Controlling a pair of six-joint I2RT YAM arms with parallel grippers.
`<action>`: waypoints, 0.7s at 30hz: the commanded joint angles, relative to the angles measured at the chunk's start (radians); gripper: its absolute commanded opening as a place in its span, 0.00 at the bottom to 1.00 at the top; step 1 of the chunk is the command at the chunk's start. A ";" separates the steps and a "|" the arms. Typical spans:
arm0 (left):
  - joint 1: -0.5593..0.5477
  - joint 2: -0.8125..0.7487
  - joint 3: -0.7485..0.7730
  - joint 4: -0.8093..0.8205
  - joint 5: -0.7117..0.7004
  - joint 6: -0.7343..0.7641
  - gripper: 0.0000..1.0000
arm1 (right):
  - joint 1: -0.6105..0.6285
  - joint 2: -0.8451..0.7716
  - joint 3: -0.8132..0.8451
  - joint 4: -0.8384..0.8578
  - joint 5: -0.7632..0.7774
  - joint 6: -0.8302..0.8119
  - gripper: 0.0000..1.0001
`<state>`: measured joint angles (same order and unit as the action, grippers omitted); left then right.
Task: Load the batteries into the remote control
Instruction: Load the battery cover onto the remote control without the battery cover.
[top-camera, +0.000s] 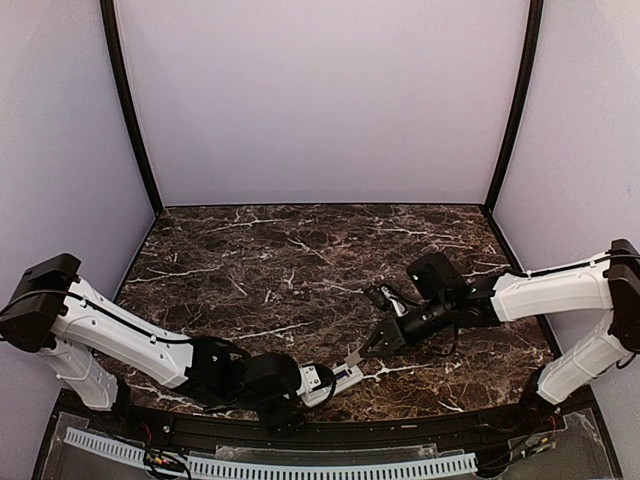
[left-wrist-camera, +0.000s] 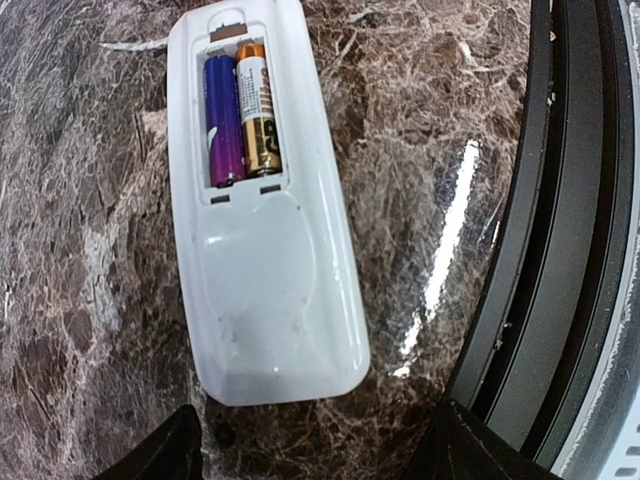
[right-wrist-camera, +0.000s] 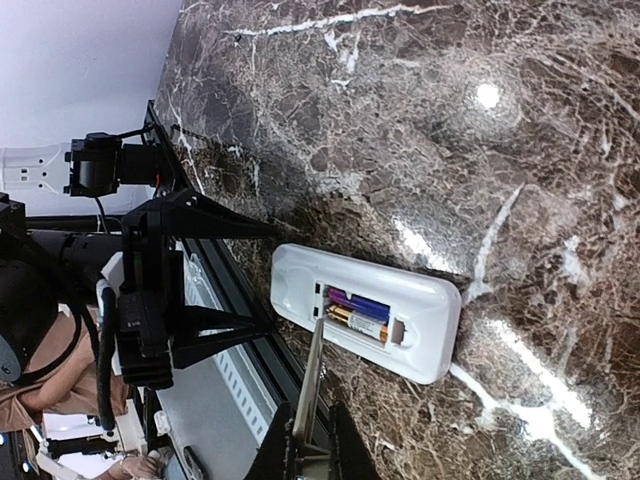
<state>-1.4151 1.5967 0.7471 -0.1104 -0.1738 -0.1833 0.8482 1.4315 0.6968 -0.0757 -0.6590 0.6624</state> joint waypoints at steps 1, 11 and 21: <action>0.024 -0.006 -0.039 0.043 -0.004 0.036 0.79 | -0.005 -0.047 -0.034 0.017 0.048 0.005 0.00; 0.026 -0.023 -0.057 0.142 0.012 0.051 0.78 | 0.000 -0.033 -0.008 0.008 0.015 0.039 0.00; 0.032 -0.007 -0.027 0.097 -0.007 0.075 0.74 | 0.005 0.001 -0.012 0.072 -0.021 0.049 0.00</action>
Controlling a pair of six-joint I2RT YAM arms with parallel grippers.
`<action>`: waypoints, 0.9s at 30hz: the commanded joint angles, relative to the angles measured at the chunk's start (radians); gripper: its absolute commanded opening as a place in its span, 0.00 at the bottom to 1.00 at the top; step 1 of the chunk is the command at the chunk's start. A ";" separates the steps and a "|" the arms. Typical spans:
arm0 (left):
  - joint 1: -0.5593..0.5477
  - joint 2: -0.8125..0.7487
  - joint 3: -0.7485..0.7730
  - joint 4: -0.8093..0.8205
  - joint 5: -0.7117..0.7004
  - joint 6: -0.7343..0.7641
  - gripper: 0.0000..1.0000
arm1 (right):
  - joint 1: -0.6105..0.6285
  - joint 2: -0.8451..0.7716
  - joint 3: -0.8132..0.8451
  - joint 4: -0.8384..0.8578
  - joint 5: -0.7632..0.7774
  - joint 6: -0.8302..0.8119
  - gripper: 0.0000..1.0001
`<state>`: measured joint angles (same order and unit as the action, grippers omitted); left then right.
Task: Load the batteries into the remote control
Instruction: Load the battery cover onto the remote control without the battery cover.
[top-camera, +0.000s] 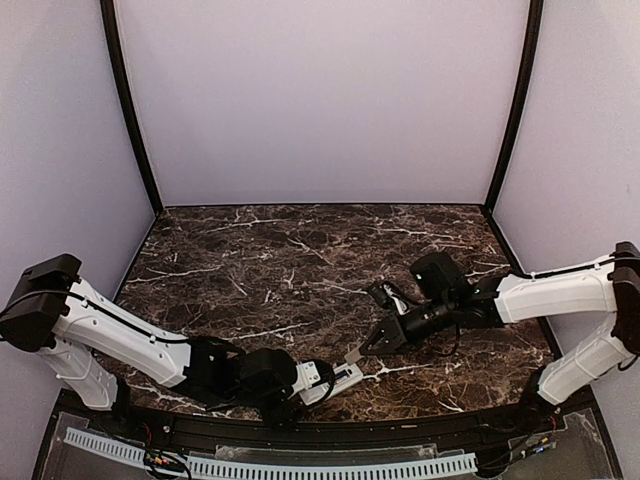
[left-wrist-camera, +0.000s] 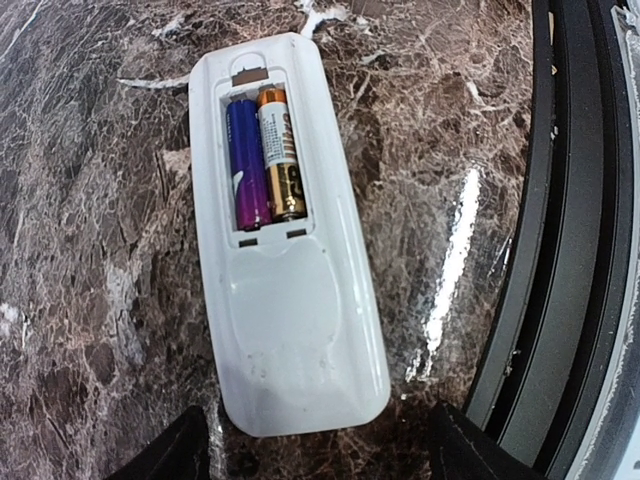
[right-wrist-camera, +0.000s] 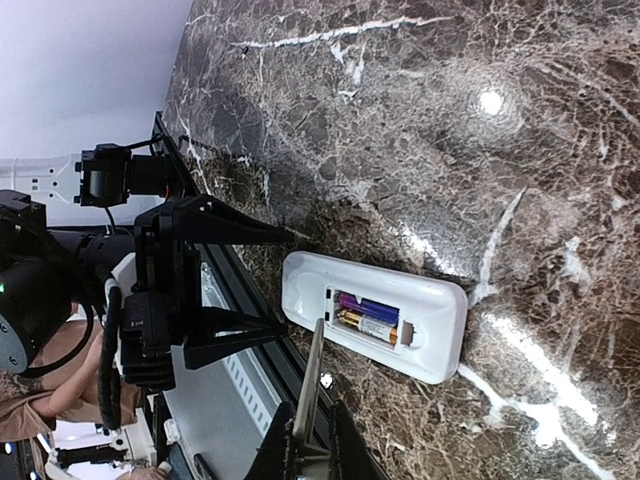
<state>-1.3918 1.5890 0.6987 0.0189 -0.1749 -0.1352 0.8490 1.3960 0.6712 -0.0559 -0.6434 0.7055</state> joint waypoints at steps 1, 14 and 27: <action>0.010 0.014 0.030 -0.038 -0.003 0.028 0.74 | 0.004 0.047 0.012 0.074 -0.046 0.004 0.00; 0.021 -0.008 -0.059 0.078 0.047 -0.076 0.65 | 0.009 0.196 -0.034 0.377 -0.137 0.069 0.00; 0.020 -0.006 -0.061 0.105 0.094 -0.077 0.61 | 0.012 0.243 -0.037 0.321 -0.201 0.022 0.00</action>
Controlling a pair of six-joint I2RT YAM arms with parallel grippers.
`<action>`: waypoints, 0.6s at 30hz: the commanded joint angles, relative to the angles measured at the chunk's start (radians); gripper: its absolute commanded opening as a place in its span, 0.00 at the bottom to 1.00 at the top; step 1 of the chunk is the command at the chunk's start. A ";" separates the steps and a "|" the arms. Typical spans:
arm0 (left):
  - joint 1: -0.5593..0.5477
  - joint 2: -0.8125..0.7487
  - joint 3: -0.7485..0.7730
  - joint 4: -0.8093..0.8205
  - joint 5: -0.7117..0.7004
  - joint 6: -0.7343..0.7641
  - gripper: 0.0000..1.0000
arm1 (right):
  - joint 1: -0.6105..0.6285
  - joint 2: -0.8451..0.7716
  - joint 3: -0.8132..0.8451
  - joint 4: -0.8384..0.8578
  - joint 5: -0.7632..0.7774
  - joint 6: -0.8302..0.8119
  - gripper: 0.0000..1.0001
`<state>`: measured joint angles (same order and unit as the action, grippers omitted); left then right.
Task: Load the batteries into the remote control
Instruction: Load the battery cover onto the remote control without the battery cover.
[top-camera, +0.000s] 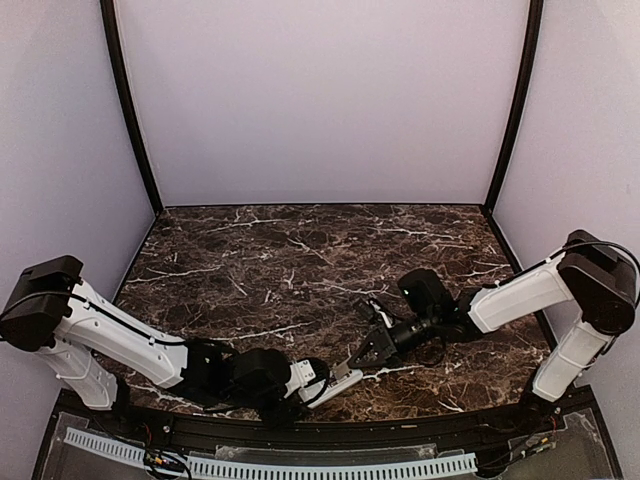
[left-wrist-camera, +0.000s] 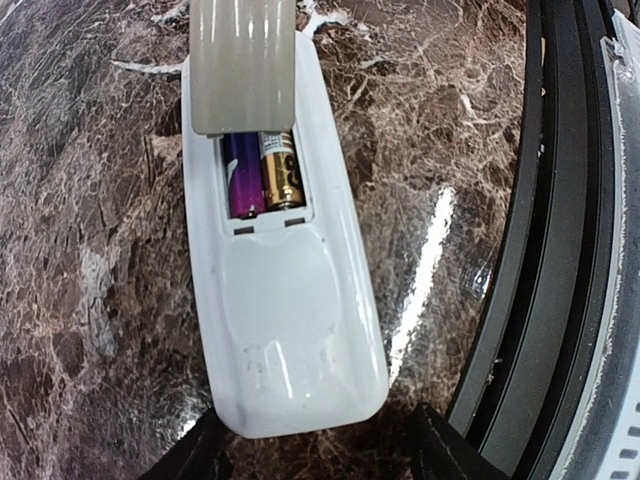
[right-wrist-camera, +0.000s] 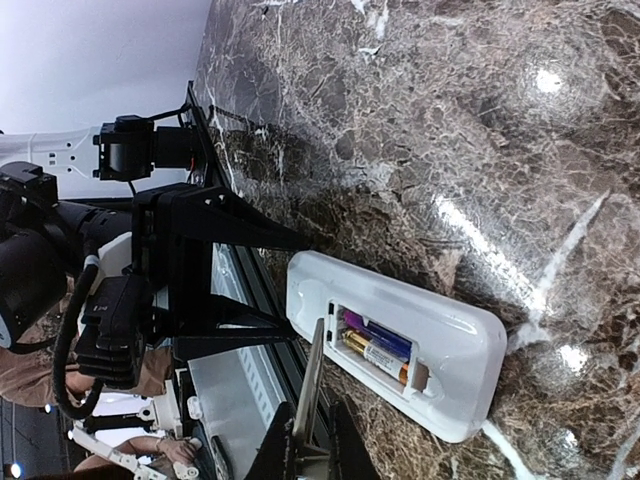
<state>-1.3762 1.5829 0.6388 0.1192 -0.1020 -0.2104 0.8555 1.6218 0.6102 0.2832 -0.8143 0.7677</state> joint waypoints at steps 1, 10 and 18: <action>0.005 0.000 -0.003 0.005 0.020 -0.001 0.61 | 0.005 0.027 0.034 -0.030 -0.031 -0.049 0.00; 0.012 0.019 0.008 -0.005 0.051 0.022 0.68 | 0.001 0.136 0.099 -0.017 -0.092 -0.073 0.00; 0.026 0.063 0.037 -0.011 0.052 0.020 0.73 | -0.006 0.120 0.098 -0.084 -0.110 -0.098 0.00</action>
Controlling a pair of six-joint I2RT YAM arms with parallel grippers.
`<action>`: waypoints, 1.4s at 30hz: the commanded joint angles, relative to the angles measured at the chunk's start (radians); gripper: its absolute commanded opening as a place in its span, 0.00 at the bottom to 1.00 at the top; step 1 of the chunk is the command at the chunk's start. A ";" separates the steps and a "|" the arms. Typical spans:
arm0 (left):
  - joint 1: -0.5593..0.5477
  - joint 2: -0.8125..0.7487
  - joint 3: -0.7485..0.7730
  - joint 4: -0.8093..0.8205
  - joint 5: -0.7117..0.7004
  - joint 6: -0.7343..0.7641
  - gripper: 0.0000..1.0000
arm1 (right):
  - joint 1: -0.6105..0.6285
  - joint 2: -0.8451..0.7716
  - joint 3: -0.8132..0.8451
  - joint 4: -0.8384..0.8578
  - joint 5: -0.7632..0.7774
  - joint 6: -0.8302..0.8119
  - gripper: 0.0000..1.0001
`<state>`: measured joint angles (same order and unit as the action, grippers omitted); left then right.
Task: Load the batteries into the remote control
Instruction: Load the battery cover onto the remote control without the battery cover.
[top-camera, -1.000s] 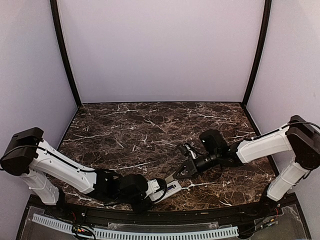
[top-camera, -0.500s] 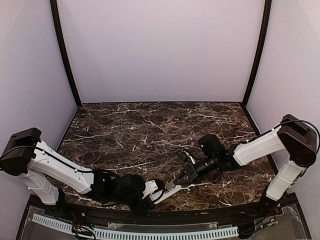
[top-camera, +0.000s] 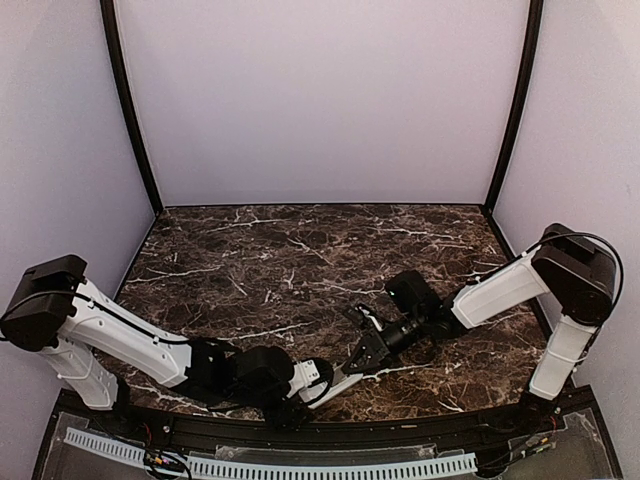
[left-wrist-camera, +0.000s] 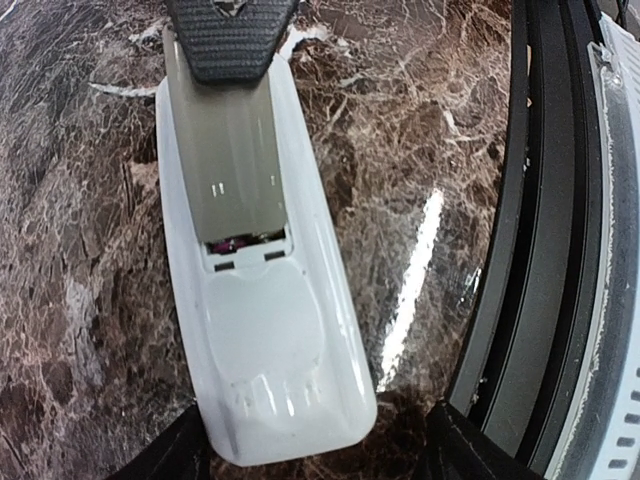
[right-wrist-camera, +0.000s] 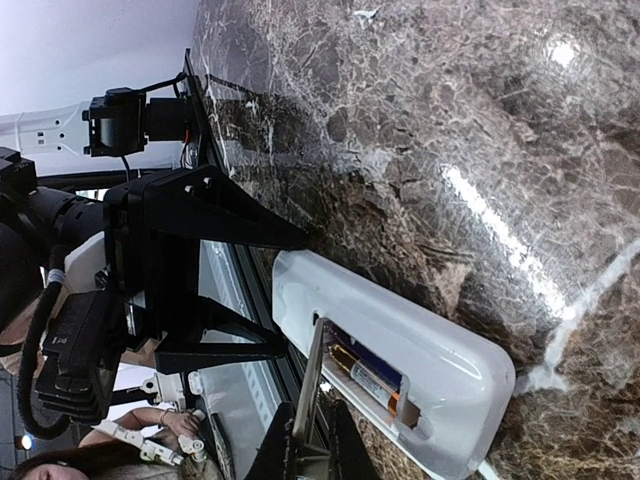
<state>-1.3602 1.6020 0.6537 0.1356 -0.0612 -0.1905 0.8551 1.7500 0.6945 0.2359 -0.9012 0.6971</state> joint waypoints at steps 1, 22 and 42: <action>0.013 0.048 0.025 -0.027 0.004 0.000 0.71 | -0.007 -0.008 0.011 -0.035 -0.024 -0.022 0.00; 0.029 0.099 0.053 -0.031 0.030 0.007 0.47 | 0.000 -0.004 -0.090 0.165 0.007 0.145 0.00; 0.029 0.115 0.067 -0.045 0.044 0.010 0.42 | 0.029 0.019 -0.161 0.244 0.078 0.252 0.00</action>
<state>-1.3331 1.6718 0.7189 0.1471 -0.0635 -0.1818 0.8608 1.7370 0.5549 0.4644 -0.8574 0.9257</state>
